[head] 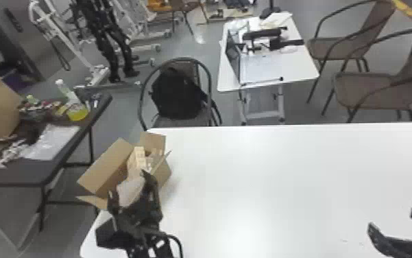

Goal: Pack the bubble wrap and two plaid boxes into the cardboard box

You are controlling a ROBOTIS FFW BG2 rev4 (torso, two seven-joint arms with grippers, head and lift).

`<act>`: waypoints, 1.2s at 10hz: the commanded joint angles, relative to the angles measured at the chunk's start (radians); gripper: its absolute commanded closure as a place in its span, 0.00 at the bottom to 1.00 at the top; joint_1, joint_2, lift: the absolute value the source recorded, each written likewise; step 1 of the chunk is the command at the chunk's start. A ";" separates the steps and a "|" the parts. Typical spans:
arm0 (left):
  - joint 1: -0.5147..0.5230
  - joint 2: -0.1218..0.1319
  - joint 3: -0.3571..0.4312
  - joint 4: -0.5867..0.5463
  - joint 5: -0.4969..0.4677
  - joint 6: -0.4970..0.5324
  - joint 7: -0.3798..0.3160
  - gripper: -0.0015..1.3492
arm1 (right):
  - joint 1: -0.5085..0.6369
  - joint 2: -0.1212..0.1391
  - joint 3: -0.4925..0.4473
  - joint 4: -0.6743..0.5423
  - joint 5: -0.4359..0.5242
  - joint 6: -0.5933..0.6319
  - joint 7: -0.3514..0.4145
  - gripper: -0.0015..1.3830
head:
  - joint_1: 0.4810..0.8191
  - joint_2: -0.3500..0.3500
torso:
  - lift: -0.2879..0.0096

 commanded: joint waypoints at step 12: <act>0.330 -0.003 0.055 0.021 -0.154 0.099 -0.555 0.08 | 0.344 0.072 -0.089 -0.081 0.193 -0.273 -0.266 0.10 | 0.63 0.62 | 0.92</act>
